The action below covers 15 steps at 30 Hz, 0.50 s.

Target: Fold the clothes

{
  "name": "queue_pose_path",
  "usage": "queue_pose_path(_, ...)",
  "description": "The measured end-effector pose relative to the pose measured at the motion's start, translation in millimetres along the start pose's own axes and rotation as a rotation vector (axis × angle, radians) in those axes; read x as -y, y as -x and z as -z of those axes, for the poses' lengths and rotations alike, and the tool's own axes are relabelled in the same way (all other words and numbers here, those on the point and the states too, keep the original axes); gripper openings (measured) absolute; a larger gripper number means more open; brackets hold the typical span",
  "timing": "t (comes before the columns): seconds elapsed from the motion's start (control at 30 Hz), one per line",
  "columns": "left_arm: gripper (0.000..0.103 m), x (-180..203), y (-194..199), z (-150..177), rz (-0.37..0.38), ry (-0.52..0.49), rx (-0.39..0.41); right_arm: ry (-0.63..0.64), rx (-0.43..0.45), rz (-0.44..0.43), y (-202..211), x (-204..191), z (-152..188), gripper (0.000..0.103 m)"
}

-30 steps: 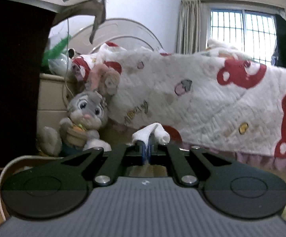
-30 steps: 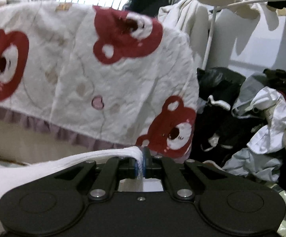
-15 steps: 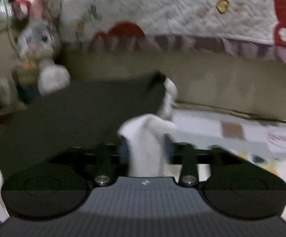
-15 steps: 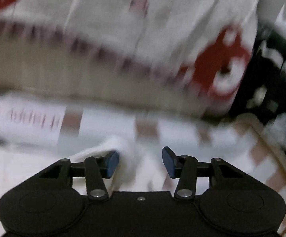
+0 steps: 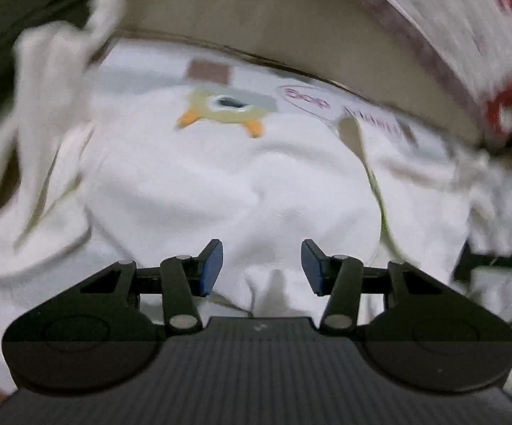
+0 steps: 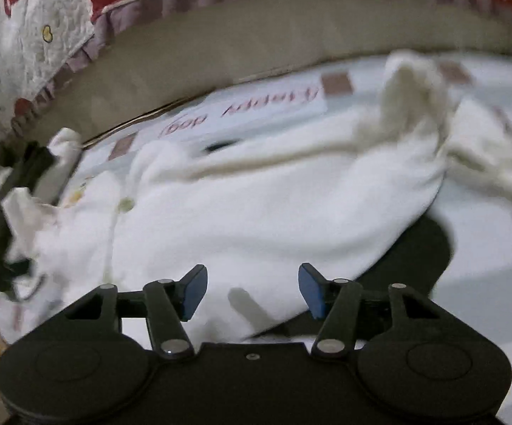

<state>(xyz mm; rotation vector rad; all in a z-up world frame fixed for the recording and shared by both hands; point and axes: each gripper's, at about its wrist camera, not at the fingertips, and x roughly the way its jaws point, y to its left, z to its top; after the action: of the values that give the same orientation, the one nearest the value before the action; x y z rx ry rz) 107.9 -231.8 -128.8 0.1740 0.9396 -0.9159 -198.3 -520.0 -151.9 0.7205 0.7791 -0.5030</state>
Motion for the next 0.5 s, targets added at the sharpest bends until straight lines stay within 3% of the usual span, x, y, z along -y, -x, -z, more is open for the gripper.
queue_pose_path(0.03,0.048,16,-3,2,-0.033,-0.11,0.022,-0.006,-0.018,-0.003,-2,-2,5,0.063)
queue_pose_path(0.13,0.05,31,-7,10,0.011,-0.184,0.056,-0.024,-0.071,-0.011,-8,-8,21,0.063)
queue_pose_path(0.2,0.051,22,-16,20,0.077,-0.143,0.016,-0.039,-0.102,-0.018,-10,-12,28,0.063)
queue_pose_path(0.3,0.051,4,-38,19,0.092,-0.051,-0.068,-0.013,-0.094,0.011,1,-32,23,0.063)
queue_pose_path(0.4,0.051,-9,-36,8,0.095,0.011,-0.048,0.077,-0.096,0.038,16,-60,19,0.063)
queue_pose_path(0.5,0.051,-22,-19,3,0.136,0.094,-0.042,0.072,-0.085,0.028,11,-66,22,0.064)
